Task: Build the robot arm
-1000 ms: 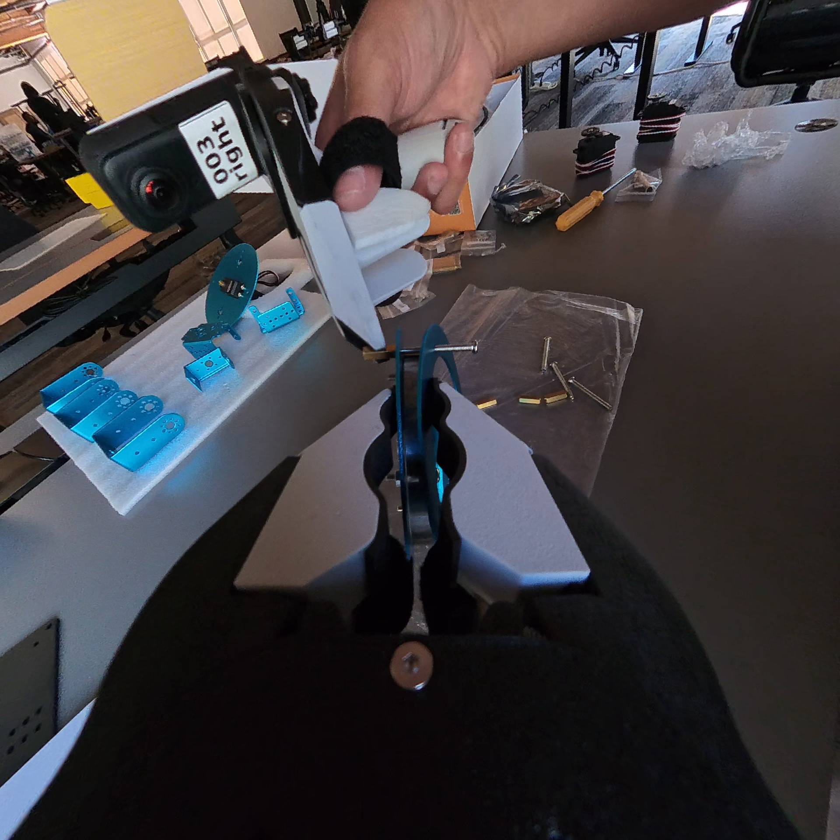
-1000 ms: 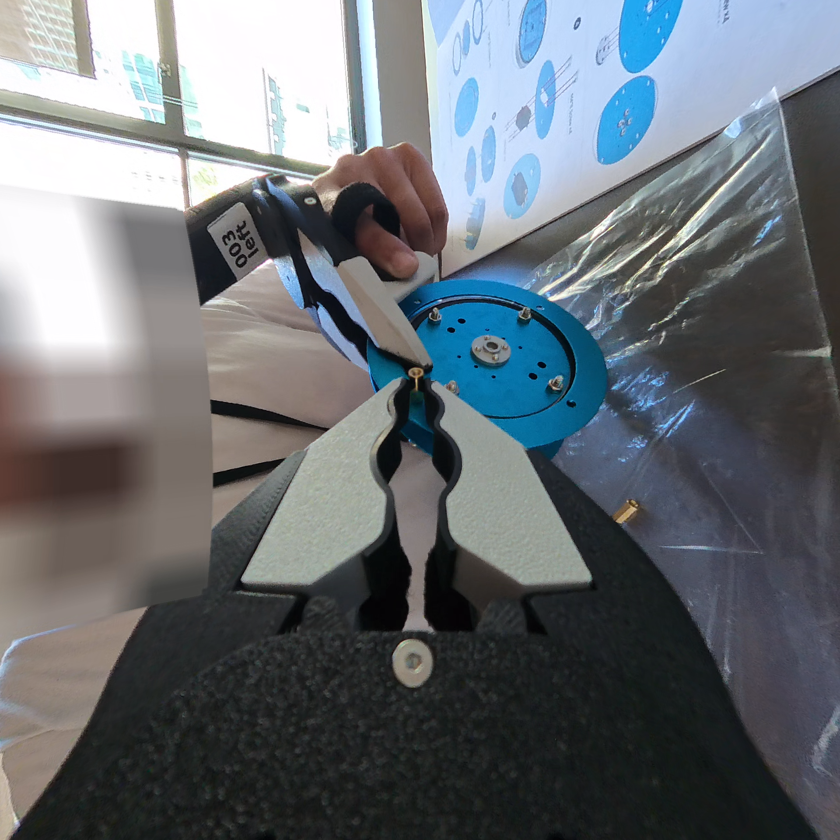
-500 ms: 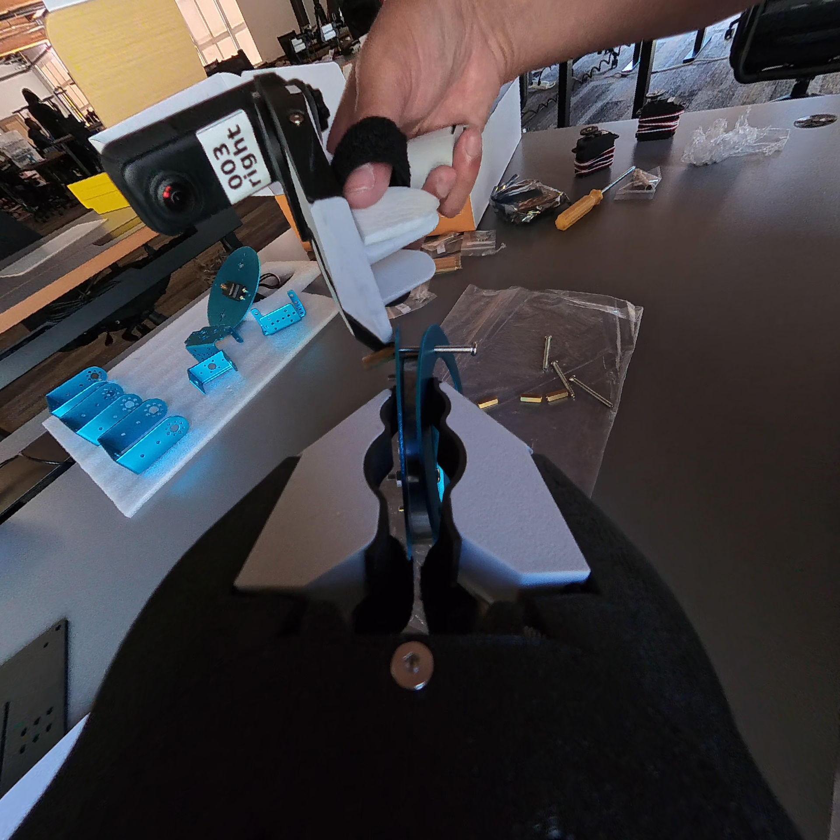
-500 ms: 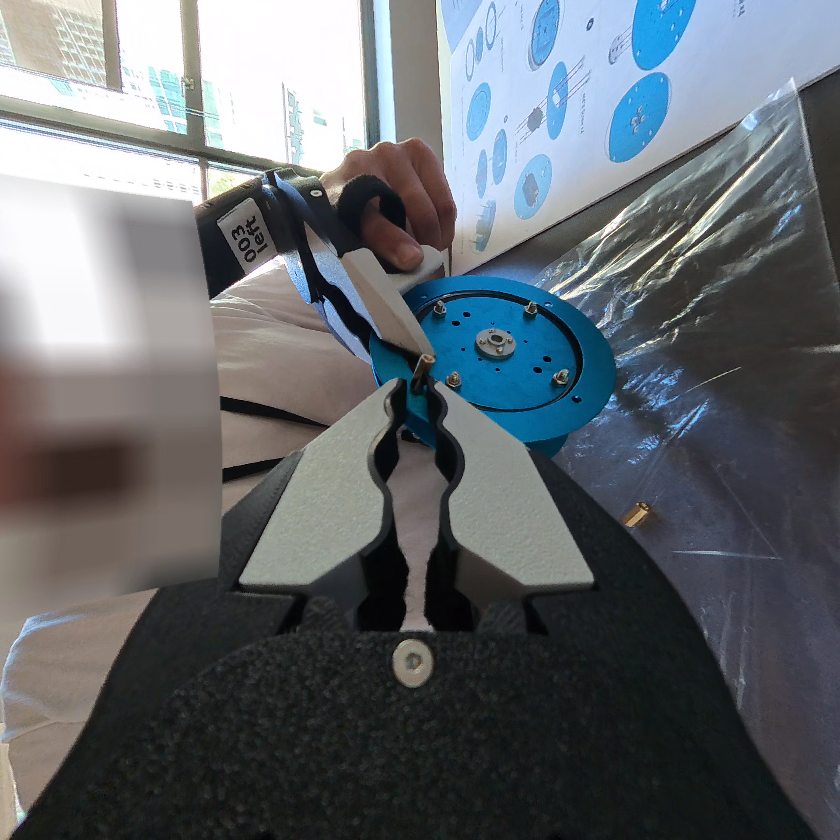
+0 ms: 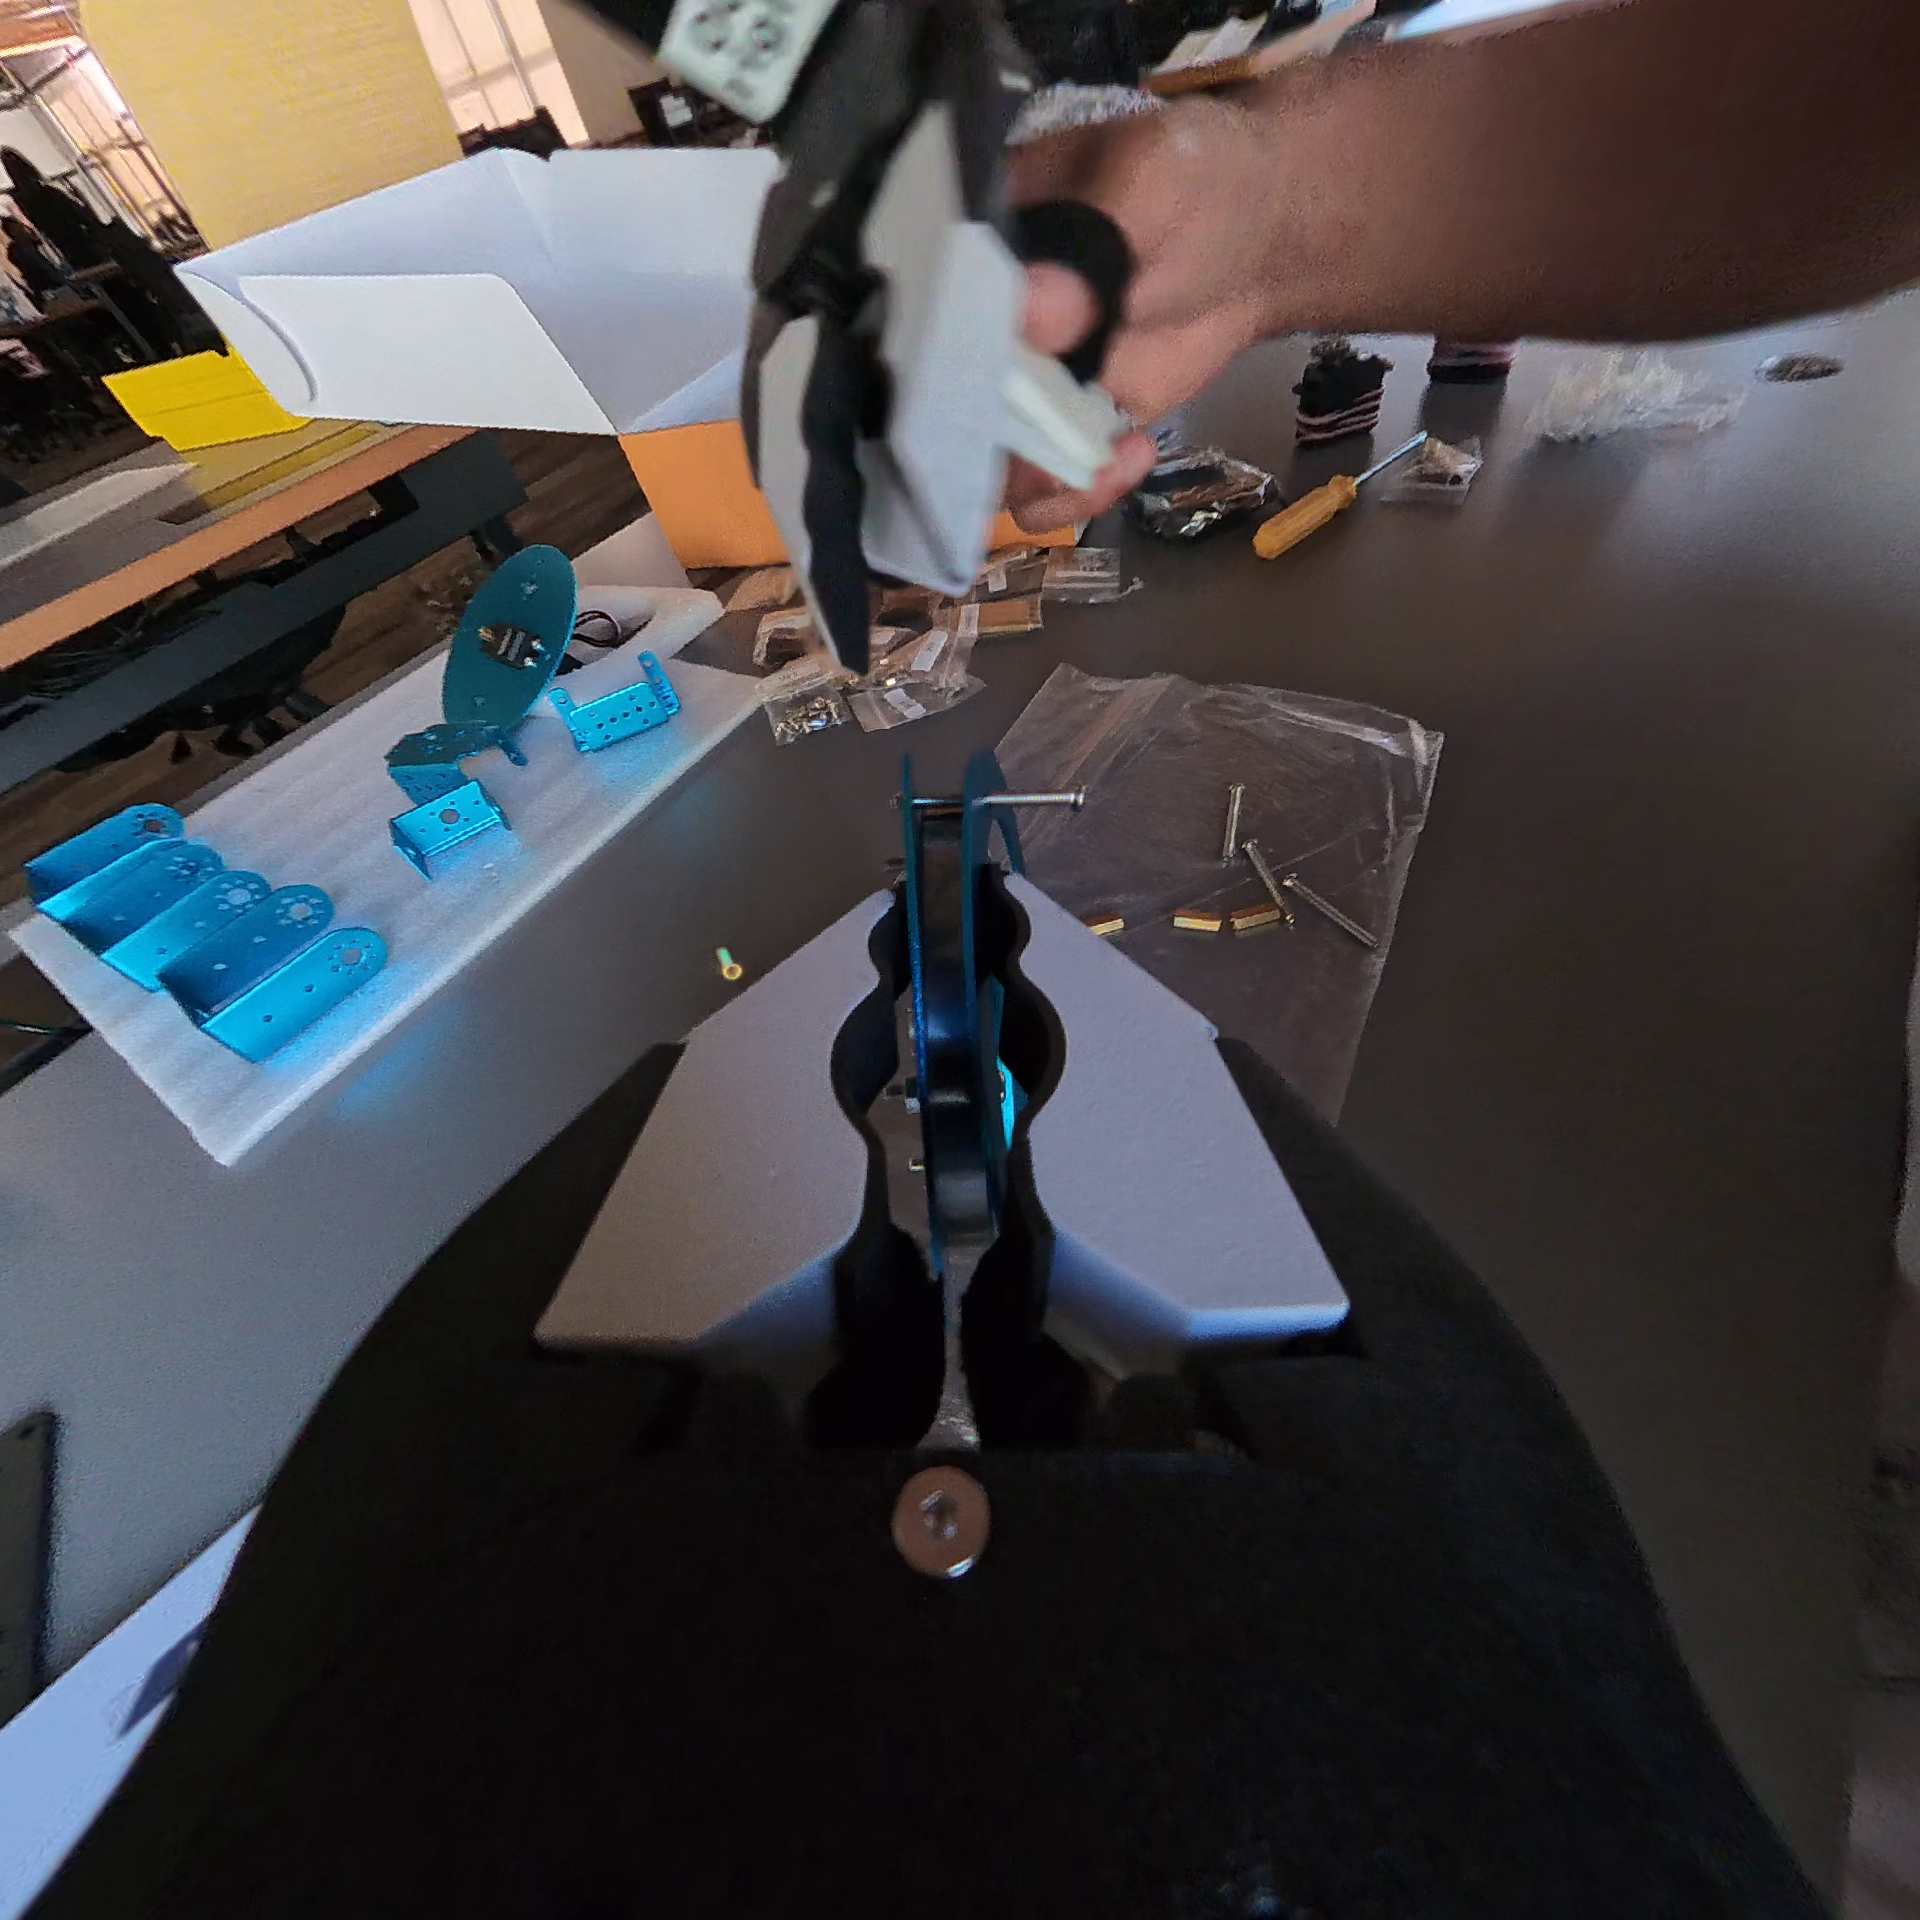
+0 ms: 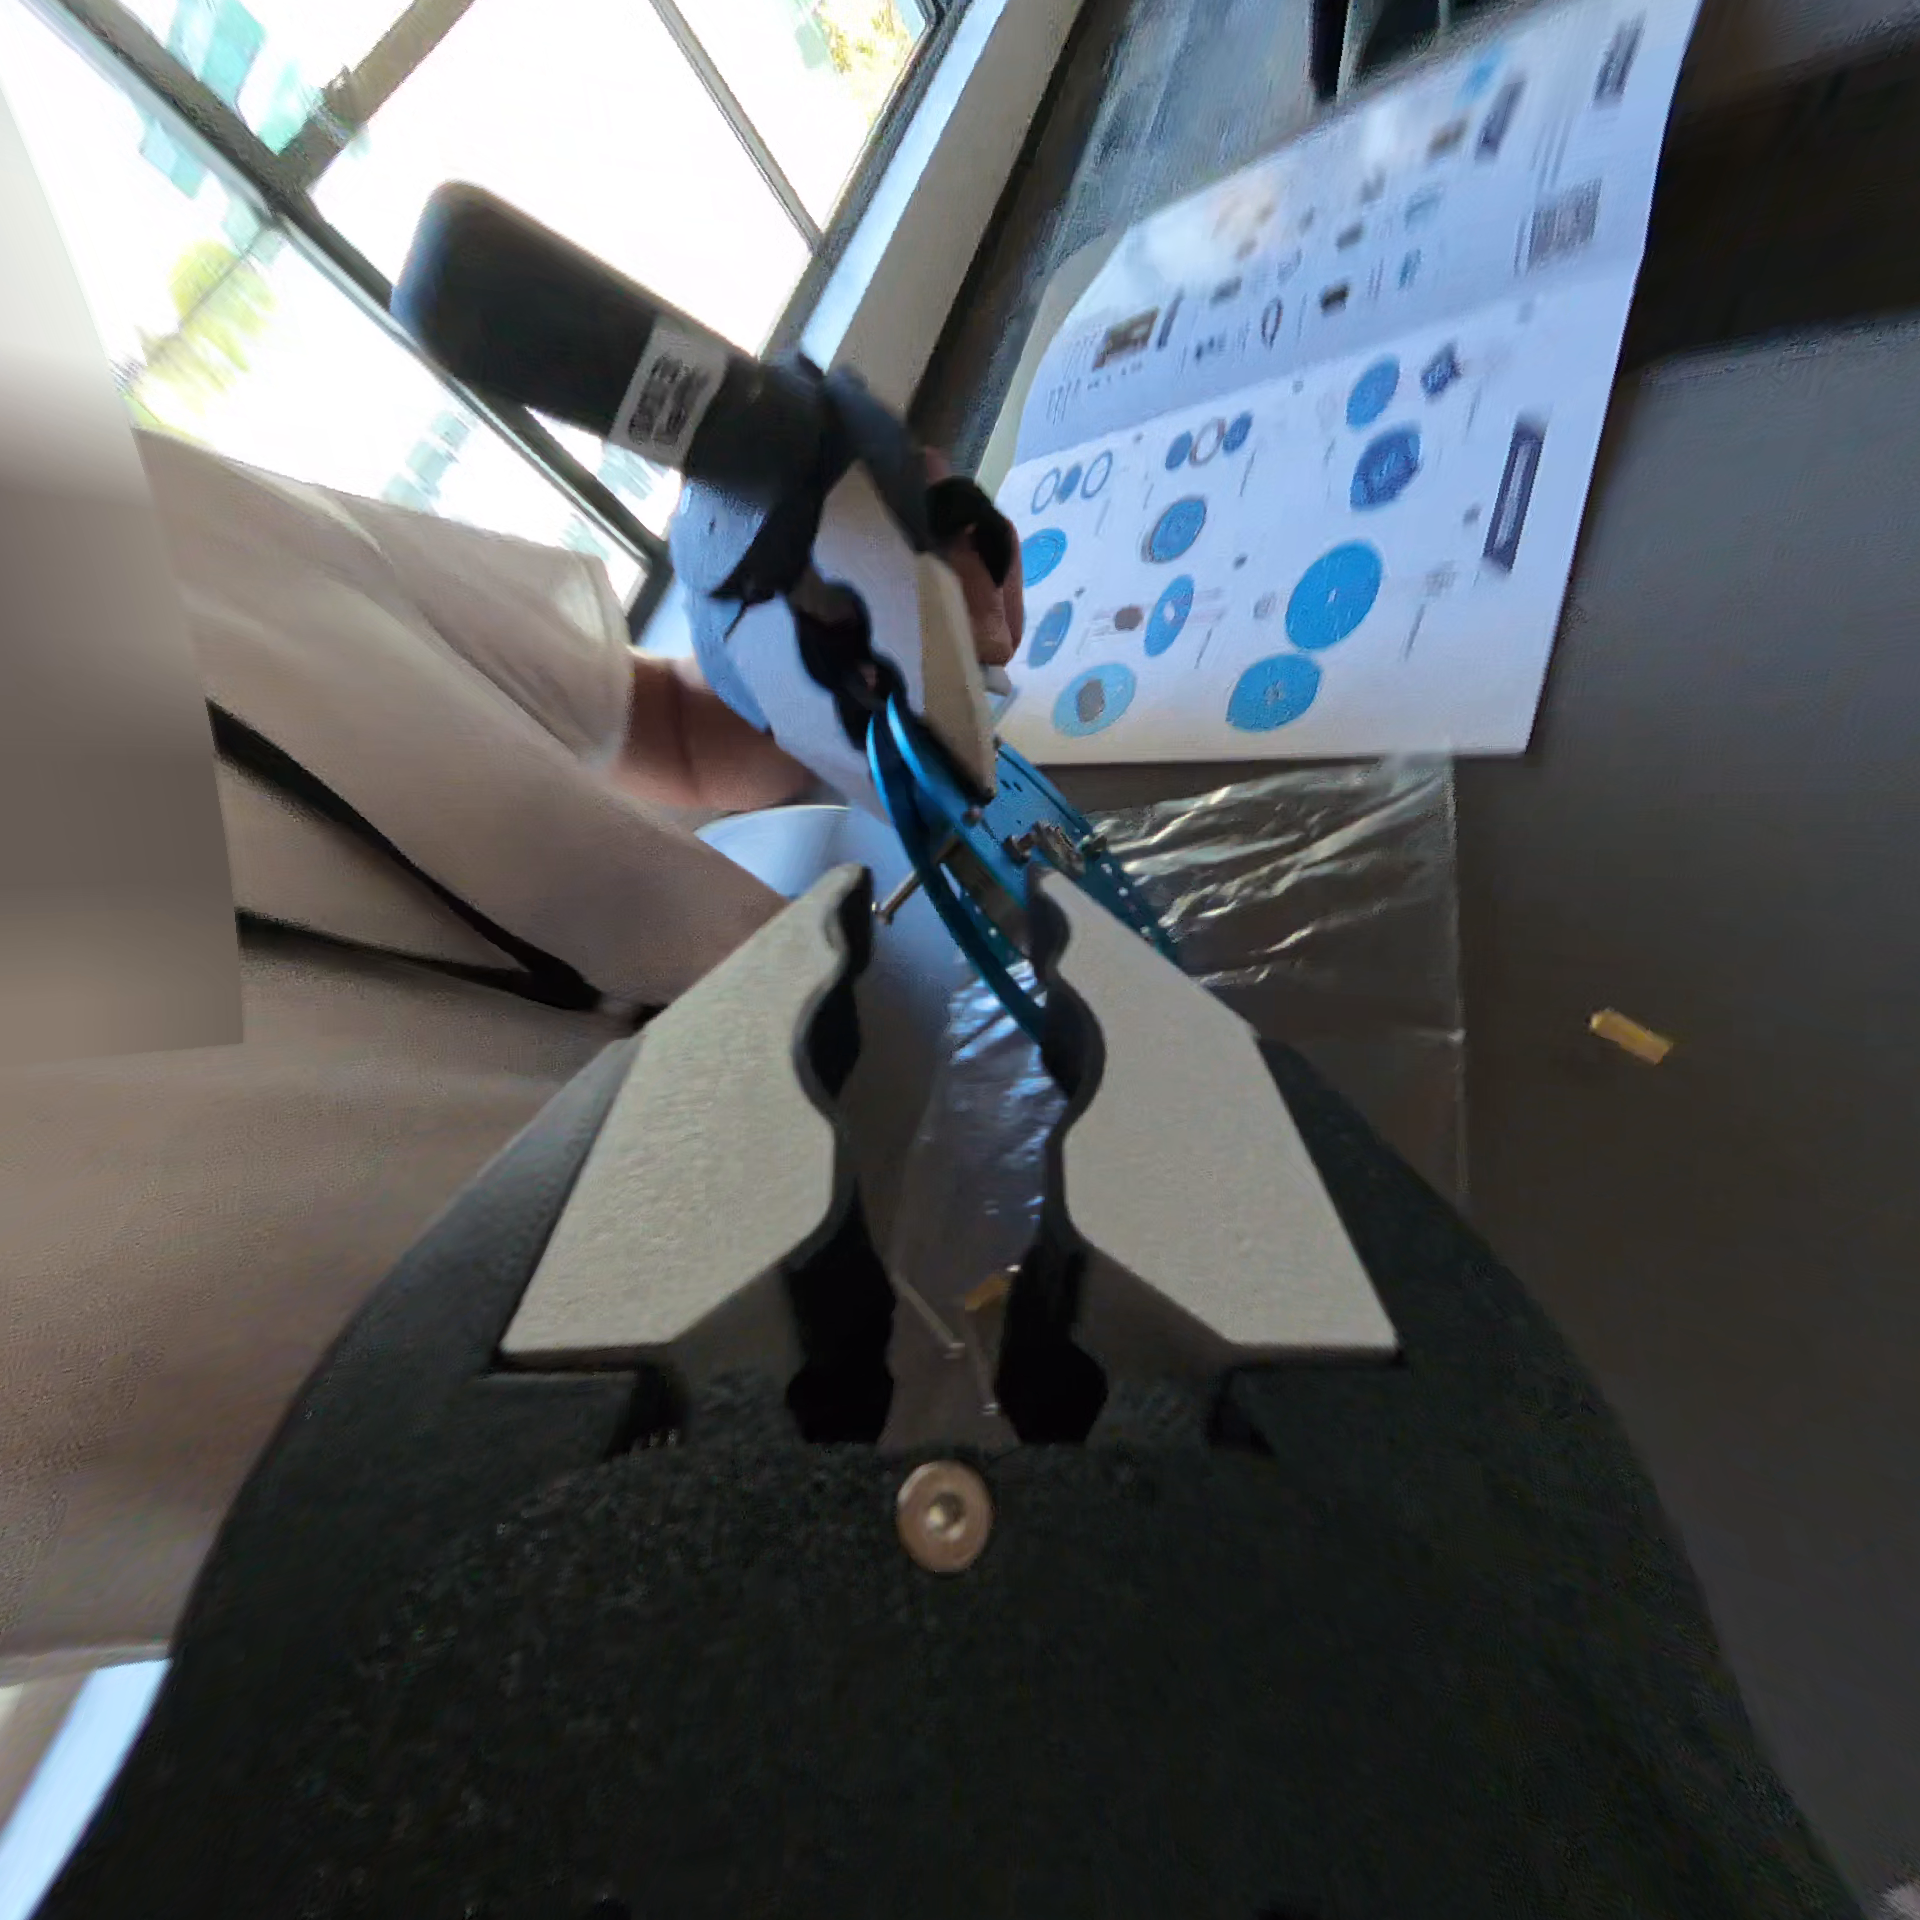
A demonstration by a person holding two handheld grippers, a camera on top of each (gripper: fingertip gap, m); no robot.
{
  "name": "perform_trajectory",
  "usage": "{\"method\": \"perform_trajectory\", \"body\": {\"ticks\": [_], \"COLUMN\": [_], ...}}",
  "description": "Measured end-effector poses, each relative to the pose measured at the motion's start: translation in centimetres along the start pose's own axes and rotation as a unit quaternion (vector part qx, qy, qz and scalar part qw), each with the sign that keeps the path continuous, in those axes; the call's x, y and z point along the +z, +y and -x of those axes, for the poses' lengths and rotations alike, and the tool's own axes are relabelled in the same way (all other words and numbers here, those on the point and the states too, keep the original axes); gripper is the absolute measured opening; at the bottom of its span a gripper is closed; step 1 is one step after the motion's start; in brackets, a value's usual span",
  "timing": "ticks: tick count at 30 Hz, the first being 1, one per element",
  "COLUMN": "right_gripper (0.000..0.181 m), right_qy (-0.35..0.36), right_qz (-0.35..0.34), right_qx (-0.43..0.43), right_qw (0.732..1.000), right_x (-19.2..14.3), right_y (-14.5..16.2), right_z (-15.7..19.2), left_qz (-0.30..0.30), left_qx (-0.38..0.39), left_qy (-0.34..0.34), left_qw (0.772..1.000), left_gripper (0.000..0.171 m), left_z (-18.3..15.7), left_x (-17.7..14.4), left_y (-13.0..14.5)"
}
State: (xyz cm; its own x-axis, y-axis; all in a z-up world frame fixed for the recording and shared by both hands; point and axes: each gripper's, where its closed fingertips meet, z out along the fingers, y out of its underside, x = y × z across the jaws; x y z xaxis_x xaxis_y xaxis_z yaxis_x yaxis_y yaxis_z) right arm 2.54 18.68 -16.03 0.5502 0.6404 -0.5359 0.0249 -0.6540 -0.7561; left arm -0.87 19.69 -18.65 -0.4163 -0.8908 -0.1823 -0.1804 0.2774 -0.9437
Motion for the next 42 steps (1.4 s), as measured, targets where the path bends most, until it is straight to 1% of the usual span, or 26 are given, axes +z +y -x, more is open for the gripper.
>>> {"method": "perform_trajectory", "body": {"ticks": [1, 2, 4, 5, 7, 9, 13, 15, 17, 18, 20, 25, 28, 30, 31, 34, 36, 39, 42], "right_gripper": [0.044, 0.055, 0.069, 0.071, 0.071, 0.071, 0.054, 0.041, 0.038, 0.038, 0.048, 0.057, 0.053, 0.044, 0.036, 0.025, 0.025, 0.038, 0.038], "right_qy": [0.018, 0.040, 0.092, 0.096, 0.079, 0.061, 0.018, 0.024, 0.025, 0.022, 0.005, 0.040, 0.023, 0.012, 0.009, 0.014, 0.021, 0.020, 0.030], "right_qz": [-0.009, -0.023, -0.054, -0.065, -0.096, -0.127, -0.169, -0.161, -0.161, -0.168, -0.190, -0.168, -0.175, -0.183, -0.179, -0.177, -0.177, -0.173, -0.170], "right_qx": [-0.066, -0.125, -0.198, -0.214, -0.206, -0.174, -0.112, -0.109, -0.120, -0.126, -0.130, -0.139, -0.137, -0.133, -0.130, -0.121, -0.126, -0.127, -0.129], "right_qw": [0.998, 0.991, 0.974, 0.970, 0.971, 0.975, 0.979, 0.981, 0.979, 0.977, 0.973, 0.975, 0.975, 0.974, 0.975, 0.977, 0.976, 0.977, 0.976], "right_x": [0.3, 0.7, 1.5, 2.1, 2.9, 3.2, 2.9, 3.0, 3.0, 2.8, 2.2, 2.2, 2.6, 2.5, 2.4, 2.3, 2.4, 2.4, 2.3], "right_y": [0.5, 0.9, 1.4, 1.7, 1.5, 1.1, 0.7, 1.2, 1.6, 1.5, 1.2, 2.5, 2.2, 1.9, 2.0, 2.1, 2.2, 2.4, 2.5], "right_z": [0.5, 0.8, 0.7, 1.0, 1.6, 1.6, 1.2, 0.6, 0.6, 0.8, 1.6, 0.5, 1.0, 1.2, 1.2, 1.0, 1.0, 1.2, 0.9], "left_qz": [-0.006, -0.013, -0.027, -0.034, -0.048, -0.060, -0.061, -0.060, -0.064, -0.065, -0.065, -0.073, -0.074, -0.070, -0.069, -0.067, -0.069, -0.074, -0.081], "left_qx": [-0.012, -0.023, -0.046, -0.058, -0.077, -0.088, -0.093, -0.096, -0.105, -0.108, -0.111, -0.123, -0.123, -0.118, -0.116, -0.116, -0.118, -0.117, -0.114], "left_qy": [0.004, 0.008, 0.019, 0.028, 0.047, 0.060, 0.069, 0.072, 0.079, 0.080, 0.080, 0.092, 0.100, 0.099, 0.099, 0.098, 0.099, 0.100, 0.104], "left_qw": [1.000, 1.000, 0.998, 0.997, 0.995, 0.993, 0.991, 0.991, 0.989, 0.989, 0.988, 0.985, 0.985, 0.986, 0.986, 0.986, 0.986, 0.985, 0.985], "left_gripper": [0.012, 0.012, 0.012, 0.012, 0.012, 0.012, 0.012, 0.012, 0.012, 0.012, 0.012, 0.012, 0.012, 0.012, 0.012, 0.012, 0.012, 0.012, 0.012], "left_z": [0.1, 0.2, 0.3, 0.2, -0.1, -0.5, -0.9, -1.0, -1.0, -1.0, -0.9, -1.0, -1.4, -1.6, -1.6, -1.7, -1.8, -1.7, -1.7], "left_x": [-0.1, -0.1, -0.2, -0.2, -0.2, 0.0, 0.5, 0.7, 0.8, 0.8, 0.9, 0.9, 1.1, 1.2, 1.3, 1.5, 1.6, 1.6, 1.6], "left_y": [-0.1, -0.1, -0.3, -0.5, -0.7, -1.0, -1.0, -1.0, -1.0, -1.0, -0.9, -1.0, -1.1, -1.1, -1.1, -1.1, -1.2, -1.4, -1.8]}}
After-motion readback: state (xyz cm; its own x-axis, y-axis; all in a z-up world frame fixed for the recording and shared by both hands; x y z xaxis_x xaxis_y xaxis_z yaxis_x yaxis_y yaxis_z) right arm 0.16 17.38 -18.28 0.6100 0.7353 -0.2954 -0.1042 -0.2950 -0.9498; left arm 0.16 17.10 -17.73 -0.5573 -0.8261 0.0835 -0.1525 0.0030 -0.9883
